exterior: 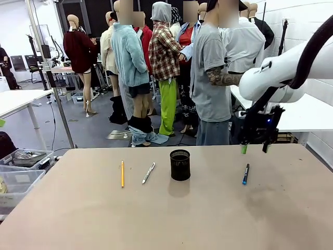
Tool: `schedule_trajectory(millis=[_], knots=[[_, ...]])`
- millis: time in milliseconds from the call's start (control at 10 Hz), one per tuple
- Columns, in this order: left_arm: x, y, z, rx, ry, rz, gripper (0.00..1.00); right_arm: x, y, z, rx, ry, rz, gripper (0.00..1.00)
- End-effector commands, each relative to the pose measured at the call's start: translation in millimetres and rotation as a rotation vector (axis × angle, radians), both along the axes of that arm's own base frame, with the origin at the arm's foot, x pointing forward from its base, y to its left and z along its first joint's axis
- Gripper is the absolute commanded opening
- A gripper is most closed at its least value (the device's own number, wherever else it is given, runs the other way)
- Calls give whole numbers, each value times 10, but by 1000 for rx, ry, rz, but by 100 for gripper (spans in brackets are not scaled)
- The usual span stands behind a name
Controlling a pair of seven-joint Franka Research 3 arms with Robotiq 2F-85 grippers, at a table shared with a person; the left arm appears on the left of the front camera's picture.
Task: Place the pens into the pen holder.
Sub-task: Pick up a writing instrument from the table and place it into the Pen holder.
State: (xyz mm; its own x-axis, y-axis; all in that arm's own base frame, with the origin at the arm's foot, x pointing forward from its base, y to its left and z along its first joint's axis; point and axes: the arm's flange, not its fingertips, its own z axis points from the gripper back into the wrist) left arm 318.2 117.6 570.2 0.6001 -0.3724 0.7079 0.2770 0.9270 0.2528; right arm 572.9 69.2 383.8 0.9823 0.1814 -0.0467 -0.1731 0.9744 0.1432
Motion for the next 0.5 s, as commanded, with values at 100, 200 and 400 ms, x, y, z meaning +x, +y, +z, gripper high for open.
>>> schedule_trajectory(millis=[100, 200, 400], knots=[[6, 4, 7, 3, -5, 3, 100, -49, 191, -248, 14, 0, -87, 100], [6, 4, 7, 3, -5, 3, 100, -25, 247, -372, 3, 48, -64, 100], [6, 4, 7, 3, -5, 3, 100, -25, 259, -596, -30, 80, -123, 100]])
